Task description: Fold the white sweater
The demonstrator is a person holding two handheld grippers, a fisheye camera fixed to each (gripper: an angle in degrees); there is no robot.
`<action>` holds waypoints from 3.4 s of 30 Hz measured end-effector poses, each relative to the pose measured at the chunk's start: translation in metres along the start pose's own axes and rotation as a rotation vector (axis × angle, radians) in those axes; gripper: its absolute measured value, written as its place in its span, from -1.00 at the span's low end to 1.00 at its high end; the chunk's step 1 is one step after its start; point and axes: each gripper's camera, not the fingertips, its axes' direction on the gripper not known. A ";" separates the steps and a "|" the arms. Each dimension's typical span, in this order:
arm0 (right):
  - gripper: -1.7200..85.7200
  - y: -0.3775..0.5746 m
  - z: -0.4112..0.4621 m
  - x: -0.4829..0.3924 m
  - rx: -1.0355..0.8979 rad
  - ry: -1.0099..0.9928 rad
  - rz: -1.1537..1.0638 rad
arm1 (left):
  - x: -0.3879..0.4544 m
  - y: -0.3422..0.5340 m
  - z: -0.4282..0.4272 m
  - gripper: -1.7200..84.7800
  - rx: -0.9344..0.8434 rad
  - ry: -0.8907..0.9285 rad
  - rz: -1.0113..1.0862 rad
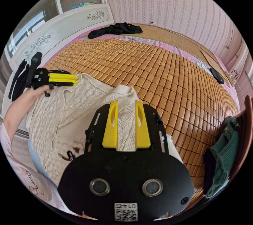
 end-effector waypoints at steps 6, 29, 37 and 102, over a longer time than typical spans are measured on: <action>-0.82 -0.031 0.007 0.034 -0.073 -0.011 0.021 | -0.026 -0.002 -0.010 -0.98 0.089 -0.077 -0.038; -0.70 0.349 -0.395 0.201 0.222 0.167 0.546 | 0.278 0.163 -0.134 -0.84 0.386 0.290 0.189; -0.92 0.335 -0.415 0.223 0.200 0.021 0.543 | 0.451 0.099 -0.083 -0.84 0.308 0.430 0.246; -0.80 0.474 -0.245 0.003 0.151 -0.092 0.212 | 0.181 0.330 -0.359 -0.82 0.342 0.086 -0.318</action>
